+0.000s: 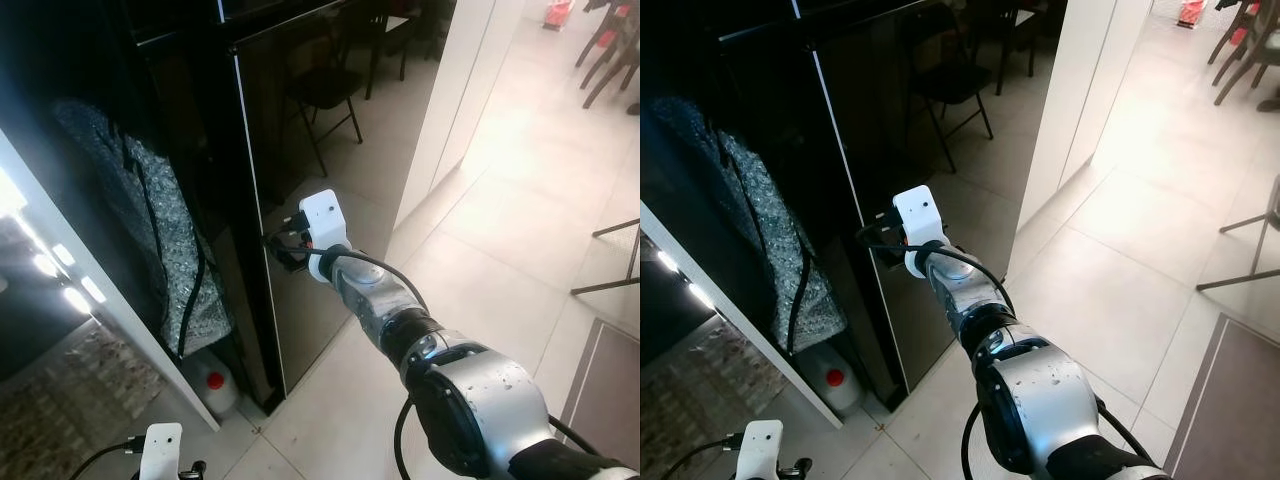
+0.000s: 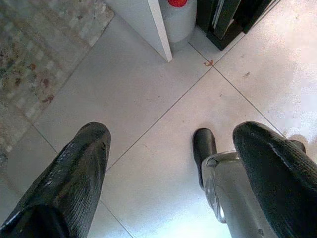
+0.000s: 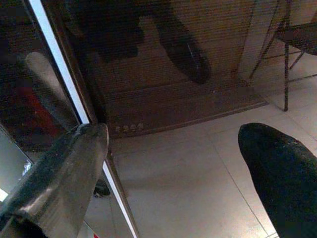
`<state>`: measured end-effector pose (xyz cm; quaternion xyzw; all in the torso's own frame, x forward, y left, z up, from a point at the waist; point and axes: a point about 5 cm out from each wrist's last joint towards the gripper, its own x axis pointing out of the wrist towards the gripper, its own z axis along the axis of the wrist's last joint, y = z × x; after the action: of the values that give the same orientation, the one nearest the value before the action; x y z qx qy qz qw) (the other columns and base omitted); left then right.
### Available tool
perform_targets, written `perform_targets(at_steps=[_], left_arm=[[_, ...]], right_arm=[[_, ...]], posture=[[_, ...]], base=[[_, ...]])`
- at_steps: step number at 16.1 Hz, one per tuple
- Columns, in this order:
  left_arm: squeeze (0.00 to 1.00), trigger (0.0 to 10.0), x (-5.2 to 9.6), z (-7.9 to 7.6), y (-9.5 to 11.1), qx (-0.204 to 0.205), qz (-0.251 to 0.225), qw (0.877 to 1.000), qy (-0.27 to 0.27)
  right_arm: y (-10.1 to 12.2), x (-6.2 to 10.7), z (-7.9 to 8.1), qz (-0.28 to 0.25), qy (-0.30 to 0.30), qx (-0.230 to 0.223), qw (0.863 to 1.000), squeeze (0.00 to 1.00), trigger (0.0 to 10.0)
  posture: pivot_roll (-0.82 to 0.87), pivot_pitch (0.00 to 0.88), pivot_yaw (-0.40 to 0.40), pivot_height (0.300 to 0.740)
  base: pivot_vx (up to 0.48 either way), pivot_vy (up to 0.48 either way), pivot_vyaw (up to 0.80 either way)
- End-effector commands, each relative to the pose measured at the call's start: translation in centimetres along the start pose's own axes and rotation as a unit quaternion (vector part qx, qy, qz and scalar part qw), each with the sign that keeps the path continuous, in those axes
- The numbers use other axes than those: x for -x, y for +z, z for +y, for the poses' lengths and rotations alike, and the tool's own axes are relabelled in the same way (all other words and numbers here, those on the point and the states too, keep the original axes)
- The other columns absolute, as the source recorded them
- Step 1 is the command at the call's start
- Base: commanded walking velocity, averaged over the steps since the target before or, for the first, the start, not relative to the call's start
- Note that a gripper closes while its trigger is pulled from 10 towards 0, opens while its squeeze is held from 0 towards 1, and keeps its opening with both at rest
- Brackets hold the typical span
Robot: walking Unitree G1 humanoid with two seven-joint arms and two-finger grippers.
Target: Restocking fridge
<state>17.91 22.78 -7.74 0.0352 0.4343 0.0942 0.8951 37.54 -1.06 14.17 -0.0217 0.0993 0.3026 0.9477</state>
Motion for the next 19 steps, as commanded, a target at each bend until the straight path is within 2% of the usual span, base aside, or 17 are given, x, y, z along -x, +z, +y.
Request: perform_targets(at_steps=[1, 3, 4, 6, 7, 8, 10, 11, 12, 13, 14, 15, 16, 18, 19], left_arm=[[0.0, 10.0, 0.2, 0.0, -0.9, 0.005, 0.011, 1.0, 0.005], [0.0, 10.0, 0.2, -0.2, -0.9, 0.005, 0.011, 1.0, 0.003], [0.0, 10.0, 0.2, -0.3, -0.8, 0.005, 0.01, 1.0, 0.001], [0.0, 10.0, 0.2, -0.4, -0.8, 0.008, 0.008, 1.0, 0.001], [0.0, 10.0, 0.2, -0.5, -0.9, 0.005, 0.009, 1.0, -0.001], [0.0, 10.0, 0.2, -0.6, -1.0, 0.002, 0.012, 1.0, -0.003], [0.0, 10.0, 0.3, -0.6, -1.1, -0.001, 0.013, 1.0, -0.004], [0.0, 10.0, 0.3, -0.7, -1.2, -0.001, 0.014, 1.0, -0.005], [0.0, 10.0, 0.3, -0.7, -1.2, -0.003, 0.014, 1.0, -0.006], [0.0, 10.0, 0.3, -0.7, -1.2, -0.004, 0.014, 1.0, -0.006], [0.0, 10.0, 0.3, -0.6, -1.2, -0.007, 0.014, 1.0, -0.006], [0.0, 10.0, 0.3, -0.5, -1.1, -0.008, 0.013, 1.0, -0.006], [0.0, 10.0, 0.3, -0.5, -1.1, -0.009, 0.013, 1.0, -0.006], [0.0, 10.0, 0.2, -0.3, -1.0, -0.009, 0.012, 1.0, -0.005], [0.0, 10.0, 0.2, -0.2, -1.0, -0.009, 0.011, 1.0, -0.004]], right_arm=[[1.8, -0.5, 0.9, -0.027, 0.011, -0.001, 1.0, 0.0, 10.0], [1.1, -0.3, 0.6, -0.028, 0.005, -0.012, 1.0, 0.0, 10.0], [0.7, -0.1, 0.3, -0.027, 0.003, -0.003, 1.0, 0.0, 10.0], [-0.2, 0.5, -0.8, -0.046, -0.014, -0.037, 0.998, 0.0, 10.0], [-0.6, 0.8, -1.2, -0.05, -0.024, -0.04, 0.998, 0.0, 10.0], [-1.5, 1.5, -1.7, -0.063, -0.026, -0.011, 0.998, 0.0, 10.0], [-2.2, 2.5, -2.7, -0.102, -0.057, 0.005, 0.993, 0.0, 10.0], [-2.7, 3.5, -3.5, -0.131, -0.088, -0.002, 0.987, 0.0, 10.0], [-3.7, 5.3, -4.6, -0.169, -0.134, -0.015, 0.976, 0.0, 10.0], [-4.1, 6.0, -5.0, -0.179, -0.151, -0.02, 0.972, 0.0, 10.0], [-5.6, 7.8, -6.0, -0.183, -0.193, -0.036, 0.963, 0.0, 10.0], [-7.4, 9.6, -7.6, -0.166, -0.233, -0.043, 0.957, 0.0, 10.0], [-8.2, 10.2, -8.2, -0.153, -0.246, -0.041, 0.956, 0.0, 10.0], [-11.2, 12.8, -10.8, -0.096, -0.305, -0.061, 0.945, 0.0, 10.0], [-14.7, 15.7, -12.5, -0.018, -0.362, -0.09, 0.928, 0.0, 10.0]], posture=[[0.04, 0.012, -0.029, 0.74], [0.02, 0.015, -0.029, 0.74], [0.02, 0.017, -0.03, 0.74], [0.0, 0.022, -0.027, 0.74], [-0.01, 0.025, -0.023, 0.74], [-0.02, 0.027, -0.019, 0.74], [-0.03, 0.031, -0.016, 0.74], [-0.04, 0.036, -0.013, 0.74], [-0.04, 0.04, -0.013, 0.74], [-0.05, 0.043, -0.011, 0.74], [-0.05, 0.046, -0.01, 0.74], [-0.06, 0.049, -0.01, 0.74], [-0.06, 0.05, -0.01, 0.74], [-0.06, 0.053, -0.006, 0.74], [-0.06, 0.057, -0.005, 0.74]], base=[[0.0, 0.0, 0.0], [0.0, 0.0, 0.0], [0.0, 0.0, 0.0], [0.0, 0.0, 0.0], [0.0, 0.0, 0.0], [0.0, 0.0, 0.0], [0.0, 0.0, 0.0], [0.0, 0.0, 0.0], [0.0, 0.0, 0.0], [0.0, 0.0, 0.0], [0.0, 0.0, 0.0], [0.0, 0.0, 0.0], [0.0, 0.0, 0.0], [0.0, 0.0, 0.0], [0.0, 0.0, 0.0]])
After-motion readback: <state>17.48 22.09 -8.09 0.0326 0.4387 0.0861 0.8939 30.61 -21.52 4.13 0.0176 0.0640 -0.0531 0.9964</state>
